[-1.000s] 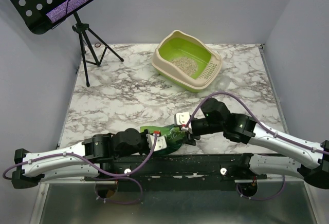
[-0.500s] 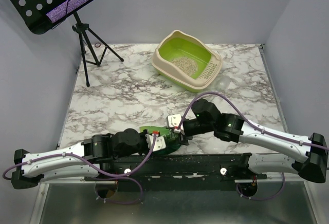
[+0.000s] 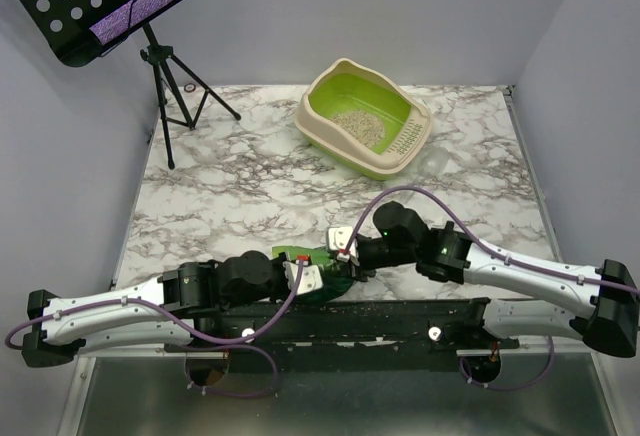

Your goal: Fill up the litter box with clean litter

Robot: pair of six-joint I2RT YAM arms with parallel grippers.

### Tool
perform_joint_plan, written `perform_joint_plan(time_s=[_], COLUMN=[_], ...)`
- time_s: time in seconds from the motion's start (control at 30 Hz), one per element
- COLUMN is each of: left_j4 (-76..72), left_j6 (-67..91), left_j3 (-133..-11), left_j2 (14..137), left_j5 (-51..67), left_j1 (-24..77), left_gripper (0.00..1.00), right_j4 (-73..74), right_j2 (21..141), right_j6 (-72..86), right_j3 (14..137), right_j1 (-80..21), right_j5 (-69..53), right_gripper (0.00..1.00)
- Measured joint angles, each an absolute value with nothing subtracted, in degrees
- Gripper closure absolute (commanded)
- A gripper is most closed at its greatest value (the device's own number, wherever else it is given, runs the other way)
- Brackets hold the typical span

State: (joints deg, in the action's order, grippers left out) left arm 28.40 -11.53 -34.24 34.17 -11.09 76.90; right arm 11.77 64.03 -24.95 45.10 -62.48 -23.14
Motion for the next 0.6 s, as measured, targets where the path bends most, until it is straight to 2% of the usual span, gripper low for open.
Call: perform_joint_plan(time_s=[0.07, 0.2, 0.33, 0.4, 0.47, 0.6], left_j4=[28.38, 28.29, 27.79, 27.9, 27.99, 27.94], left_j6=[-11.46, -11.49, -11.79, -12.16, -12.43, -13.34], left_j3=[-34.24, -33.78, -33.01, -32.82, -32.8, -34.44], left_j2=[34.15, 33.34, 32.27, 31.75, 31.46, 32.62], left_j5=[-11.09, -11.11, -11.09, -11.09, -11.09, -10.48], left_j1=[76.9, 76.95, 76.95, 76.95, 76.95, 76.95], left_gripper=[1.0, 1.0, 0.95, 0.81, 0.6, 0.52], right_j4=[11.81, 12.14, 12.51, 12.58, 13.19, 15.46], right_j2=[63.22, 61.56, 61.63, 62.39, 63.13, 64.55], right_j6=[-23.99, -22.52, -21.28, -21.04, -20.95, -20.82], right_j3=[44.51, 43.53, 43.55, 44.14, 44.88, 45.95], right_j1=[-62.57, -63.02, -63.53, -63.64, -63.64, -63.02], right_j5=[-21.5, -19.27, -17.54, -17.17, -16.97, -15.49], right_gripper=[0.6, 0.99, 1.0, 1.0, 1.0, 1.0])
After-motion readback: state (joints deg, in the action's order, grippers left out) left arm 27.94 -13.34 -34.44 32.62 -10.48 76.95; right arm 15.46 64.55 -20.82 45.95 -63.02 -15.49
